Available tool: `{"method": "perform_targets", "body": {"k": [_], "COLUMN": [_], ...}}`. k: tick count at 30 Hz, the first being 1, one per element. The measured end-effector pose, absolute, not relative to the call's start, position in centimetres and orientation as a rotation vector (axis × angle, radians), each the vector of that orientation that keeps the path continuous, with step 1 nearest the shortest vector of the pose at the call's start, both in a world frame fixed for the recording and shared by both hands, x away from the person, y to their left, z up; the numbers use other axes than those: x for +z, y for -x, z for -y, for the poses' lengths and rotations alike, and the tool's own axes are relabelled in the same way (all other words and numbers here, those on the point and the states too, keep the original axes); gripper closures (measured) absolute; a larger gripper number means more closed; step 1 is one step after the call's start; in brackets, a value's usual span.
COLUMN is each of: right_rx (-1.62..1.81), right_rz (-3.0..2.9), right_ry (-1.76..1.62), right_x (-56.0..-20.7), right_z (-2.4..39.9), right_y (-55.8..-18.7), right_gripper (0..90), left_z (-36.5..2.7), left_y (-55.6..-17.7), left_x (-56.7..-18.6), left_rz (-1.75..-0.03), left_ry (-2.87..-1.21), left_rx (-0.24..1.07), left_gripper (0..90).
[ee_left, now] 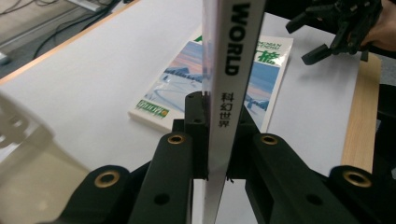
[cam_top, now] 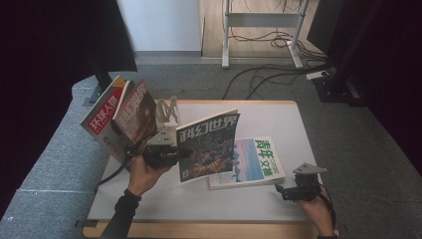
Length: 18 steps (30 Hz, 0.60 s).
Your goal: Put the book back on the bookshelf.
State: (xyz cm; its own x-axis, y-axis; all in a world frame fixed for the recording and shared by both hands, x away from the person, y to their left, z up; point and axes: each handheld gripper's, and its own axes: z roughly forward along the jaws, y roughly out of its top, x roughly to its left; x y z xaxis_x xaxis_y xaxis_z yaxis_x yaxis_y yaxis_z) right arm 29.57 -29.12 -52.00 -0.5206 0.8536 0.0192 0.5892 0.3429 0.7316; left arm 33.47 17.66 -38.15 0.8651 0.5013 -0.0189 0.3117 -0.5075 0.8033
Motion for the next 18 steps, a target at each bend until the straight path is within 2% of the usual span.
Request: {"method": "perform_targets", "body": {"k": [18], "right_rx": [0.954], "right_rz": [-2.242], "right_ry": [-1.301], "right_x": [-53.7], "right_z": [29.6], "right_y": [-29.6], "right_gripper": [0.0], "left_z": [-24.1], "left_y": [-31.2], "left_x": [-37.2], "left_rz": [-0.833], "left_ry": [-2.062], "left_rx": [0.439], "left_gripper": [82.9]}}
